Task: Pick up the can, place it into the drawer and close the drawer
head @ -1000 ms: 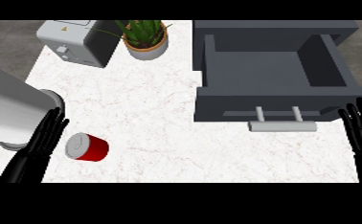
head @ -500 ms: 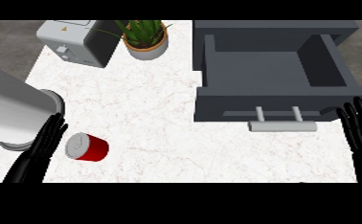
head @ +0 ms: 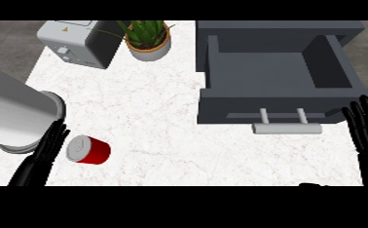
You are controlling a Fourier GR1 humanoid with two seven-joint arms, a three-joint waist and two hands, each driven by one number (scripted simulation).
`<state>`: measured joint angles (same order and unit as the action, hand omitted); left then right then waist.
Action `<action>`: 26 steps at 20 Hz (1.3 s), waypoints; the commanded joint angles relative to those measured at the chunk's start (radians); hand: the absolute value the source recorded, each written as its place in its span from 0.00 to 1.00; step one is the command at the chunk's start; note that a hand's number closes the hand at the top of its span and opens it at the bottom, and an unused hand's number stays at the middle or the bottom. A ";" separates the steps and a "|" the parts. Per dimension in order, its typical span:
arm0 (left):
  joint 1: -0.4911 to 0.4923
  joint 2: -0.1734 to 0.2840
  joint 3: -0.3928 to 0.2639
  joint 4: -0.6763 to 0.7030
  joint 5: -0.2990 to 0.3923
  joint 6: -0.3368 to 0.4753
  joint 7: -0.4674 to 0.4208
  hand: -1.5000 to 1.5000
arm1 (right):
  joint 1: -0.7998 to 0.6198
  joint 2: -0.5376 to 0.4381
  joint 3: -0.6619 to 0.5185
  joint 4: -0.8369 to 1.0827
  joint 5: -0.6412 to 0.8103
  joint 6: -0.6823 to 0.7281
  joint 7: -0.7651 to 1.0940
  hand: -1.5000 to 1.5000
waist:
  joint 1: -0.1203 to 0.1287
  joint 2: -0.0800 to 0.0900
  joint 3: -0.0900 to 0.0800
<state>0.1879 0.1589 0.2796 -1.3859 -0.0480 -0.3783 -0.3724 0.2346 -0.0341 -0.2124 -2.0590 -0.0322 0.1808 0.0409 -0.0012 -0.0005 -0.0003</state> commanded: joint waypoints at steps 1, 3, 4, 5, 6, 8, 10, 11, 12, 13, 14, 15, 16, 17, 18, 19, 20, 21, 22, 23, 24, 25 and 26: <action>0.007 0.014 0.020 0.112 -0.026 0.002 -0.109 0.00 | -0.033 -0.015 -0.024 -0.009 -0.014 -0.008 0.049 0.00 | 0.001 0.000 0.000; -0.042 0.022 0.014 0.197 -0.037 0.002 -0.118 0.00 | 0.011 0.005 0.016 -0.052 0.003 0.014 0.030 0.00 | -0.002 0.000 0.000; -0.077 0.024 0.030 0.179 0.010 -0.007 -0.053 0.00 | 0.059 0.027 0.020 -0.074 -0.003 0.020 0.017 0.00 | -0.003 0.000 0.000; -0.111 0.023 0.021 0.306 -0.041 0.018 -0.146 0.00 | 0.010 0.012 -0.008 0.002 -0.002 0.009 -0.012 0.00 | -0.003 0.001 0.000; -0.093 0.074 0.064 0.276 0.004 -0.023 -0.100 0.00 | 0.033 -0.035 -0.076 -0.070 -0.086 0.047 0.032 0.00 | -0.004 0.000 0.000; -0.123 0.042 0.024 0.328 -0.038 0.018 -0.142 0.00 | 0.014 0.031 0.013 -0.018 0.027 0.003 -0.009 0.00 | -0.001 0.000 0.000; -0.162 0.017 0.009 0.342 -0.045 0.041 -0.151 0.00 | 0.004 0.033 0.047 -0.023 0.043 -0.010 0.006 0.00 | -0.002 0.001 0.000; -0.132 0.047 0.025 0.341 -0.030 0.016 -0.177 0.00 | 0.044 0.021 -0.017 -0.025 -0.012 0.029 -0.012 0.00 | -0.002 0.000 0.000; -0.129 0.062 0.040 0.329 -0.008 0.004 -0.142 0.00 | -0.019 -0.011 -0.036 -0.054 -0.027 0.014 0.065 0.00 | 0.000 0.000 0.000; -0.081 0.035 0.021 0.232 0.007 0.006 -0.106 0.00 | 0.043 0.024 -0.017 -0.062 -0.014 0.027 0.015 0.00 | 0.000 0.000 0.000; -0.191 0.095 0.052 0.429 -0.022 0.002 -0.207 0.00 | -0.032 0.018 -0.007 0.032 0.022 0.003 -0.014 0.00 | -0.001 0.001 0.000; -0.185 0.032 0.005 0.389 -0.047 0.052 -0.176 0.00 | -0.038 -0.017 -0.051 -0.041 -0.055 0.021 0.071 0.00 | -0.002 0.000 0.000; -0.154 0.066 0.028 0.331 -0.009 0.014 -0.126 0.00 | 0.034 -0.002 -0.044 -0.138 -0.067 0.035 0.102 0.00 | -0.002 0.000 0.000; -0.184 0.043 0.011 0.419 -0.044 0.059 -0.202 0.00 | -0.029 0.004 -0.025 -0.056 -0.019 0.008 0.078 0.00 | -0.001 0.000 0.000; -0.183 0.049 0.007 0.368 -0.026 0.046 -0.148 0.00 | -0.022 0.029 0.009 -0.034 0.027 0.001 0.035 0.00 | 0.000 0.000 0.000; -0.201 0.047 0.004 0.428 -0.046 0.059 -0.181 0.00 | 0.061 0.033 -0.022 -0.014 -0.008 0.051 -0.057 0.00 | -0.003 0.000 0.000; -0.205 0.012 -0.011 0.441 -0.051 0.086 -0.203 0.00 | 0.049 0.017 -0.033 -0.066 -0.037 0.050 0.019 0.00 | -0.003 0.000 0.000; -0.246 0.044 0.013 0.503 -0.053 0.095 -0.226 0.00 | -0.013 -0.013 -0.045 -0.113 -0.048 0.021 0.134 0.00 | -0.003 0.001 0.000; -0.215 -0.003 -0.026 0.395 -0.047 0.107 -0.137 0.00 | 0.034 0.033 0.037 -0.047 0.041 0.008 0.003 0.00 | -0.001 0.000 0.000; -0.167 0.041 -0.009 0.320 -0.006 0.054 -0.106 0.00 | -0.006 0.006 -0.031 -0.025 -0.004 0.029 0.025 0.00 | 0.001 0.000 0.001; -0.217 0.007 -0.019 0.427 -0.035 0.090 -0.181 0.00 | -0.044 0.019 0.012 -0.114 0.000 -0.016 0.161 0.00 | -0.001 0.000 0.000; -0.161 -0.028 -0.050 0.321 -0.033 0.107 -0.125 0.00 | -0.035 0.000 -0.031 -0.071 -0.032 0.013 0.106 0.00 | 0.001 0.000 0.000; -0.229 0.019 -0.022 0.360 -0.010 0.083 -0.088 0.00 | 0.029 0.033 0.048 -0.071 0.029 -0.031 0.057 0.00 | -0.001 0.000 0.000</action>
<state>-0.0089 0.1748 0.2634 -1.0104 -0.0764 -0.2984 -0.5127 0.2337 -0.0185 -0.2137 -2.1266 -0.0357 0.1857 0.1107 -0.0021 -0.0005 -0.0002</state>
